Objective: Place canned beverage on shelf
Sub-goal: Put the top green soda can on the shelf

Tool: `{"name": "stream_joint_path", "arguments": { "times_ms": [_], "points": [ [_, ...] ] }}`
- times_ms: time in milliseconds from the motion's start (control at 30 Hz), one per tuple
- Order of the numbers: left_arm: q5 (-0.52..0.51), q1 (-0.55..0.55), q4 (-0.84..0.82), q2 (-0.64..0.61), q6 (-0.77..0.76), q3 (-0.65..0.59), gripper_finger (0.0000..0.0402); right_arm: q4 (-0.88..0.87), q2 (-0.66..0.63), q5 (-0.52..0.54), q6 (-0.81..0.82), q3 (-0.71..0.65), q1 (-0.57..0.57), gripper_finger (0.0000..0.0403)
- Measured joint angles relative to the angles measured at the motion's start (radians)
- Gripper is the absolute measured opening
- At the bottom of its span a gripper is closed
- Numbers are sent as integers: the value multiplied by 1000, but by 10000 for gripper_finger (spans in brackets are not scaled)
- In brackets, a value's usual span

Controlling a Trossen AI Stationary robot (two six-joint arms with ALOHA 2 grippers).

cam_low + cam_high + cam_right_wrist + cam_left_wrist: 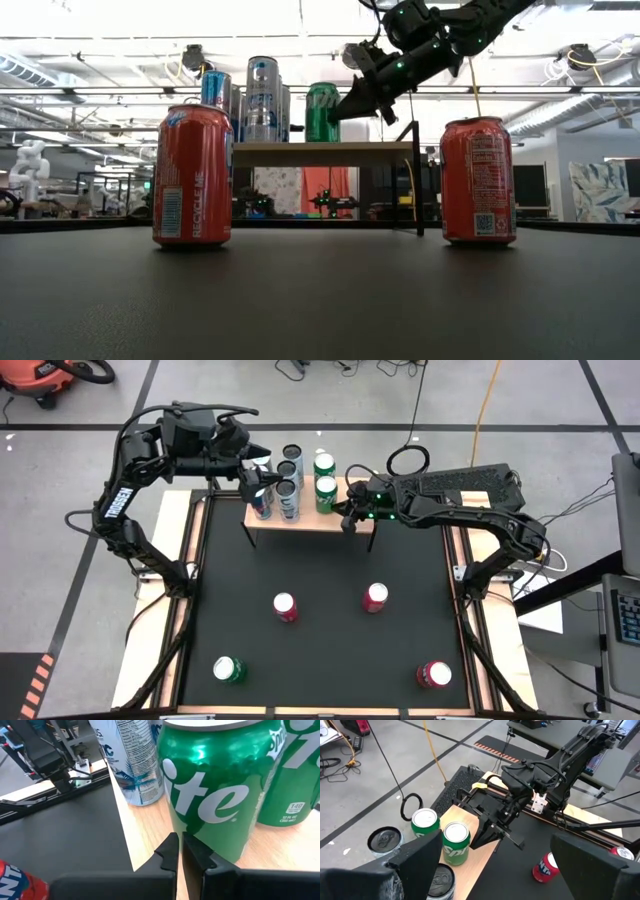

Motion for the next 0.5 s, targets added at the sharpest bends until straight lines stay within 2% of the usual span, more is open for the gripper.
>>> {"name": "stream_joint_path", "arguments": {
  "times_ms": [500],
  "points": [
    [0, 0, 0, 0, 5, 0, 370, 41, 0, -1, 0, 0, 0, 0]
  ]
}}
